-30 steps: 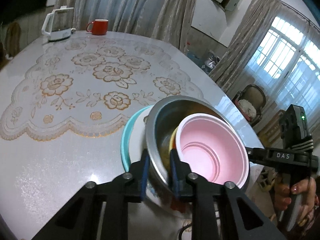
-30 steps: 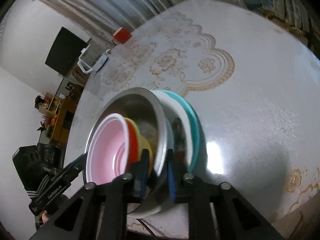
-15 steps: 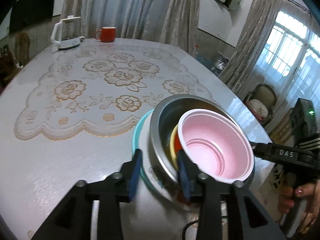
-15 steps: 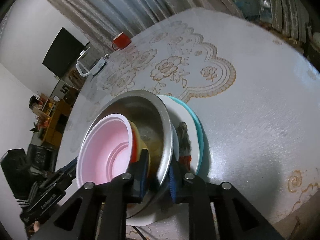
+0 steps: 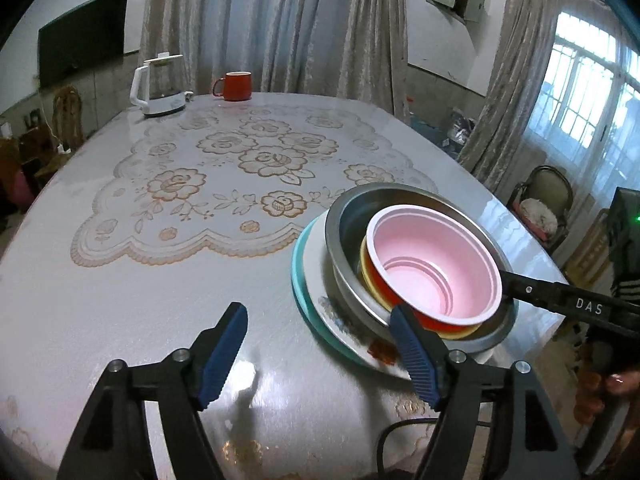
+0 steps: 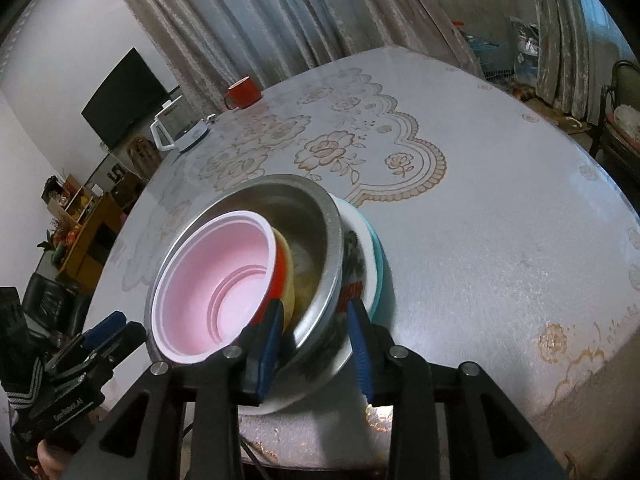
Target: Organize plates and bowls
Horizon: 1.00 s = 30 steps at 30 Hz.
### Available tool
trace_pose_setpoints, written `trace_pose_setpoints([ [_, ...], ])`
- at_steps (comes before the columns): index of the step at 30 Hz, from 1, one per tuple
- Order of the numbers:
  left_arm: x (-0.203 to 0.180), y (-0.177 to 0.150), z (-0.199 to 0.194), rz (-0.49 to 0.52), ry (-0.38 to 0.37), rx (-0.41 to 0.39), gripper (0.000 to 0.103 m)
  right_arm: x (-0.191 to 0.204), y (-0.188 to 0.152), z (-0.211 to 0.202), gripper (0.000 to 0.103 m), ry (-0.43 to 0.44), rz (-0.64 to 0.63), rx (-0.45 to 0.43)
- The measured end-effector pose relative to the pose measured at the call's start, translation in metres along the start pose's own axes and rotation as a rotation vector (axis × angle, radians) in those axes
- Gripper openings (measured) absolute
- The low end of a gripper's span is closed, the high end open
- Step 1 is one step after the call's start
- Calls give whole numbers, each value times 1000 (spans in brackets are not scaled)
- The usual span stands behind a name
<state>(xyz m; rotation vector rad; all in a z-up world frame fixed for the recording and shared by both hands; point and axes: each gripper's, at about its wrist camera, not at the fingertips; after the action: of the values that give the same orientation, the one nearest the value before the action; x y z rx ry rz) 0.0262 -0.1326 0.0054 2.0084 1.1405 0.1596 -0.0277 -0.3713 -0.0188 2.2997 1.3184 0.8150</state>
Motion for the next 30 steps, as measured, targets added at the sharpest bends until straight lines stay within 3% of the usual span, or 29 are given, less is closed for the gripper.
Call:
trace_pose_setpoints([
  [8, -6, -12, -9, 12, 20, 3, 89, 12, -14, -14, 35, -32, -60, -54],
  [18, -8, -19, -21, 15, 49, -14, 93, 33, -33, -27, 36, -55, -140, -113],
  [22, -6, -21, -28, 8, 59, -38, 102, 38, -41, -32, 36, -46, -155, -124],
  [30, -13, -29, -35, 44, 114, -40, 103, 48, -65, -36, 38, -57, -189, -131],
])
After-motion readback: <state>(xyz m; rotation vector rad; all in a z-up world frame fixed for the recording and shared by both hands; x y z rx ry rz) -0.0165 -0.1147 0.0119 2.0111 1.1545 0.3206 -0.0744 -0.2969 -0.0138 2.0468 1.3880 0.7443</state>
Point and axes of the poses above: each gripper's, at about its wrist camera, not at the fingertips, and z roughly the way its jaws point, x to its left, y to its top, and after that the axes turned 8 degrees about -y, right-handed
